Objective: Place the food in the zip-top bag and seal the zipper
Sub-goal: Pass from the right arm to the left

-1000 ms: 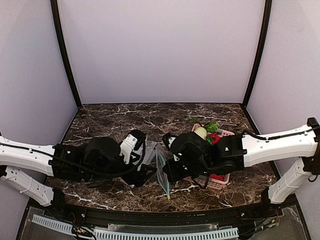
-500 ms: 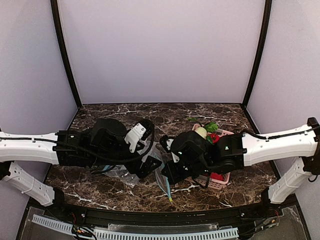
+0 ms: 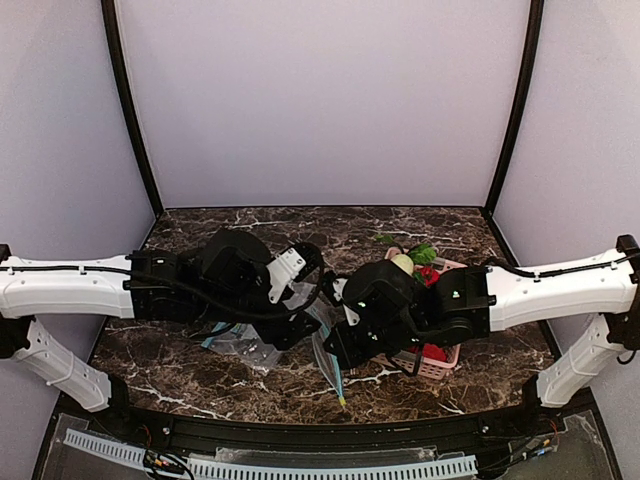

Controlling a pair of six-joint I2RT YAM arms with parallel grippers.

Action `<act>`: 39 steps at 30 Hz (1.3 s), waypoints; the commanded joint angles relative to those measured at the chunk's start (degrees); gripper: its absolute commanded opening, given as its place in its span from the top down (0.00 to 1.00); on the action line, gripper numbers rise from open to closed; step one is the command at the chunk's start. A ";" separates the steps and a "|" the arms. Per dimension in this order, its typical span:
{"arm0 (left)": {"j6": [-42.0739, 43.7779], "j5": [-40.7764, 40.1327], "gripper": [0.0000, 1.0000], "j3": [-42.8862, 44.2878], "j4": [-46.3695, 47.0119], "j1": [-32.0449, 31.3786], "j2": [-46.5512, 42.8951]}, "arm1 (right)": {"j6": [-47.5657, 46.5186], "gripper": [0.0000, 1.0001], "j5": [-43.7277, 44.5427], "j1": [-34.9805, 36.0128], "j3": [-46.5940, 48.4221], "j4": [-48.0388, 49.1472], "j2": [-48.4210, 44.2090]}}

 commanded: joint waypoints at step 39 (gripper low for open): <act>22.34 11.76 0.58 4.06 -4.31 1.85 1.35 | -5.94 1.00 -11.73 -0.66 -0.42 2.10 -1.63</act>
